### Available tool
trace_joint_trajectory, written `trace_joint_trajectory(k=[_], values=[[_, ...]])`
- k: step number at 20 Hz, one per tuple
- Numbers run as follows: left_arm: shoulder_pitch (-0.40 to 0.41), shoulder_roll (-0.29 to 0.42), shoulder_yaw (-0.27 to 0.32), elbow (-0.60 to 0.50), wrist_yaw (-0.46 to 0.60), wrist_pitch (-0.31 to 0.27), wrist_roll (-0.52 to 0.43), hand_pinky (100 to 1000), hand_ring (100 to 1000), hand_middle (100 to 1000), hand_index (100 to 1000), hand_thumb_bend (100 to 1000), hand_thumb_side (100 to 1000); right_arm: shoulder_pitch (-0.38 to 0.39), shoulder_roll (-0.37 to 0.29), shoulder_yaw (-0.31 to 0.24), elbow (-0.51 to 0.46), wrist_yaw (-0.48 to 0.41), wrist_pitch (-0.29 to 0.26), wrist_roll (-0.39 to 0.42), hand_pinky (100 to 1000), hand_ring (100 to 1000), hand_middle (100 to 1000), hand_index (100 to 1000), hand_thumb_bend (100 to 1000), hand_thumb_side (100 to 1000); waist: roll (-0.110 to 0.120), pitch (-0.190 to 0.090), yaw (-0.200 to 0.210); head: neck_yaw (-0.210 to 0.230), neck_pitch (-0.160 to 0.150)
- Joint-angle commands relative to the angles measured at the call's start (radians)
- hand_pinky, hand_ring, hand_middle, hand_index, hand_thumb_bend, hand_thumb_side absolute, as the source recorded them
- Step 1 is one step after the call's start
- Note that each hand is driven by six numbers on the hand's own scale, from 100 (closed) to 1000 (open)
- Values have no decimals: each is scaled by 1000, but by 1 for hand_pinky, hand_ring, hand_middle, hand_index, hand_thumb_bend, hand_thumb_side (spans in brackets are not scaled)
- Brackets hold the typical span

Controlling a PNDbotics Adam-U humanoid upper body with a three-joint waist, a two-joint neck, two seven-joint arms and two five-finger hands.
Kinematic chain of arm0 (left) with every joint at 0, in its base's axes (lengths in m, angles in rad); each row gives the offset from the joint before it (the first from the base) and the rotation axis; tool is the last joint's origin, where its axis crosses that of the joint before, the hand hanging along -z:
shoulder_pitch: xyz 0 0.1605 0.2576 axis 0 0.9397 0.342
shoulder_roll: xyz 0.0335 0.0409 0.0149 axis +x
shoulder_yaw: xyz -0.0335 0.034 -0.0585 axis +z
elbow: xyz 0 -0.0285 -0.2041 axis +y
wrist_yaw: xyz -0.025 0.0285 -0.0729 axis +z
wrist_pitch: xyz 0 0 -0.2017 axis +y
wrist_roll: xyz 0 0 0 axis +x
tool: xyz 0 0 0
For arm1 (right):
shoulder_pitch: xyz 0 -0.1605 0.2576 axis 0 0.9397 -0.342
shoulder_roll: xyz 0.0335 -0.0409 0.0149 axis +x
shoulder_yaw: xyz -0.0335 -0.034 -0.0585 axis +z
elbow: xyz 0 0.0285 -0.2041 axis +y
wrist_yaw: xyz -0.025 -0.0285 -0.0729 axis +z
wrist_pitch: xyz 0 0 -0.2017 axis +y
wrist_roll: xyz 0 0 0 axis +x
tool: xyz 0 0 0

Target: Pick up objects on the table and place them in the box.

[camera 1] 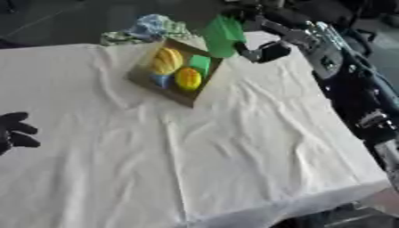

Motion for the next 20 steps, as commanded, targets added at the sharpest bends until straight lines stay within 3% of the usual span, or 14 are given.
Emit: trace_joint_trajectory(k=[1, 5, 9, 20], values=[[-14, 6, -8, -17, 10, -1, -15, 690, 584, 610, 838, 100, 925, -44, 0, -72, 93, 75, 69, -72, 729, 688, 515, 971, 100, 198, -8, -31, 20, -40, -4], [-16, 11, -14, -16, 12, 1, -22, 690, 583, 609, 838, 100, 928, -68, 35, -102, 174, 152, 127, -141, 726, 696, 566, 978, 100, 198, -9, -30, 52, -74, -4], [-21, 8, -20, -18, 16, 0, -28, 690, 583, 609, 838, 100, 928, -77, 79, -109, 241, 203, 170, -149, 730, 715, 601, 987, 100, 198, -7, -29, 65, -94, -4], [-22, 4, -23, -18, 19, 1, -34, 690, 583, 608, 838, 100, 929, -84, 118, -98, 245, 222, 149, -99, 739, 734, 638, 996, 100, 200, -7, -33, 70, -107, -4]])
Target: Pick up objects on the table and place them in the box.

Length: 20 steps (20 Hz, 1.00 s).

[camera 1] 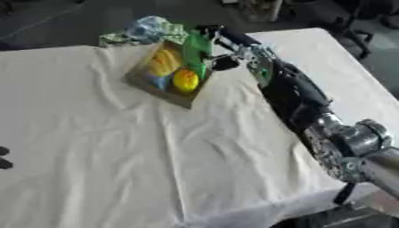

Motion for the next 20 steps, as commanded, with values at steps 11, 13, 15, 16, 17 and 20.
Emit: trace_joint_trajectory(k=[11, 13, 15, 16, 17, 20], values=[[-10, 4, 1, -14, 1, 0, -2, 691, 583, 608, 838, 100, 929, -23, 6, 37, -78, 3, -92, 185, 833, 858, 900, 1000, 100, 451, -10, -29, 2, -4, -4], [-9, 3, 1, -13, 0, 0, -2, 691, 583, 608, 838, 100, 934, -22, 6, 38, -89, 11, -97, 197, 837, 863, 911, 1000, 100, 464, -10, -29, 1, -5, -4], [-8, 3, 1, -13, 0, 0, -2, 691, 583, 608, 838, 100, 934, -22, 7, 37, -95, 12, -100, 202, 839, 866, 921, 1000, 100, 477, -11, -30, 1, -4, -4], [-8, 3, 1, -13, 0, 0, -2, 691, 583, 608, 838, 100, 934, -21, 6, 37, -97, 12, -100, 203, 840, 868, 925, 1000, 100, 478, -11, -30, 1, -4, -4], [-8, 3, 1, -13, 0, 0, -2, 691, 583, 607, 838, 100, 934, -21, 5, 36, -99, 13, -100, 203, 842, 871, 930, 1000, 100, 473, -11, -30, 1, -5, -4], [-7, 3, 1, -13, 0, 0, -1, 691, 583, 607, 838, 100, 935, -21, 2, 34, -103, 24, -93, 194, 847, 877, 945, 1000, 100, 446, -11, -30, 1, -6, -4]])
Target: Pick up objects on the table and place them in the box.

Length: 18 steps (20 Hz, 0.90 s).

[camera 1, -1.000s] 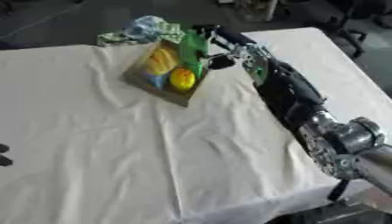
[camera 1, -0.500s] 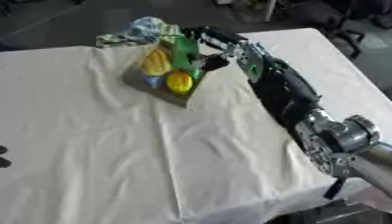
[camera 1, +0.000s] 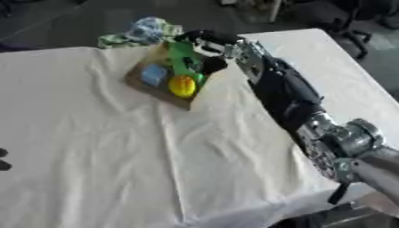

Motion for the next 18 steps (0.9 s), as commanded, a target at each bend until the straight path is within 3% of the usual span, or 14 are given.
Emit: trace_joint_trajectory(k=[1, 8, 13, 16, 18], values=[[-7, 3, 1, -14, 0, -1, 0, 691, 583, 607, 838, 100, 935, -17, -19, -5, -26, 17, 8, -9, 849, 880, 951, 1000, 100, 433, -12, -28, 0, -4, -4], [-6, 3, 1, -14, -1, 0, 2, 691, 583, 607, 838, 100, 939, -15, -25, -11, -15, 92, 34, -47, 873, 909, 985, 1000, 100, 434, -12, -28, 0, -7, -4], [-5, 3, 2, -14, -1, 1, 3, 692, 584, 607, 838, 100, 940, -15, -30, -14, -3, 135, 50, -50, 920, 966, 1000, 1000, 100, 665, -12, -29, 0, -8, -4], [-4, 4, 2, -13, -1, 1, 4, 692, 583, 607, 838, 100, 941, -18, -37, -13, -7, 150, 55, -37, 938, 987, 1000, 1000, 100, 667, -13, -30, 0, -9, -4], [-3, 4, 2, -13, -1, 1, 3, 692, 583, 606, 838, 100, 942, -20, -42, -12, -16, 160, 55, -30, 944, 994, 1000, 1000, 100, 611, -14, -31, -1, -9, -4]])
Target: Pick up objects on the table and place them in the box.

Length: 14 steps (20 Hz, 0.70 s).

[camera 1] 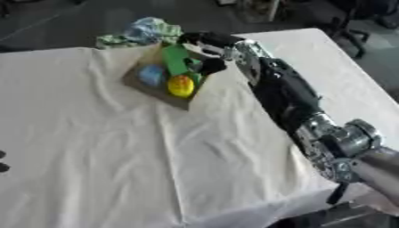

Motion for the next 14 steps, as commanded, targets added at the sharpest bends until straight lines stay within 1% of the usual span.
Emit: trace_joint_trajectory(k=[1, 5, 6, 7, 8, 9, 11, 12, 14], values=[[-4, 4, 2, -13, -1, 0, 2, 692, 583, 606, 838, 100, 942, -25, -41, -5, -26, 20, 1, 9, 944, 994, 1000, 1000, 100, 597, -14, -31, -1, -2, -4], [-1, 6, 3, -12, -2, 0, 2, 692, 584, 606, 838, 100, 943, -26, -56, -12, -56, 12, -9, -4, 942, 990, 1000, 1000, 100, 490, -17, -33, -4, -1, -4], [0, 7, 3, -11, -3, 0, 2, 692, 583, 606, 837, 100, 944, -25, -63, -14, -70, 0, -16, -11, 939, 986, 1000, 1000, 100, 436, -18, -34, -6, 1, -4], [2, 8, 4, -11, -3, 0, 3, 692, 584, 606, 837, 100, 943, -23, -73, -15, -88, -18, -26, -20, 938, 985, 1000, 1000, 100, 405, -19, -36, -9, 4, -4], [5, 9, 5, -10, -4, 0, 4, 693, 584, 606, 837, 100, 943, -20, -84, -15, -107, -40, -37, -28, 931, 977, 1000, 1000, 100, 341, -21, -38, -12, 8, -4], [9, 11, 6, -10, -5, 1, 5, 693, 584, 606, 837, 100, 944, -13, -96, -16, -131, -74, -51, -40, 920, 965, 1000, 1000, 100, 288, -23, -41, -16, 14, -4], [17, 12, 10, -8, -6, 0, 9, 693, 584, 607, 837, 100, 938, 10, -125, -11, -190, -175, -92, -70, 911, 953, 1000, 1000, 100, 137, -28, -49, -26, 31, -4], [21, 13, 13, -8, -6, 0, 12, 692, 585, 607, 837, 100, 935, 28, -143, -6, -228, -233, -111, -84, 902, 942, 990, 1000, 100, 100, -30, -53, -31, 40, -4], [30, 13, 19, -9, -4, -2, 23, 691, 585, 607, 835, 100, 926, 86, -182, 4, -327, -376, -137, -124, 879, 921, 967, 1000, 100, 100, -33, -61, -46, 66, -4]])
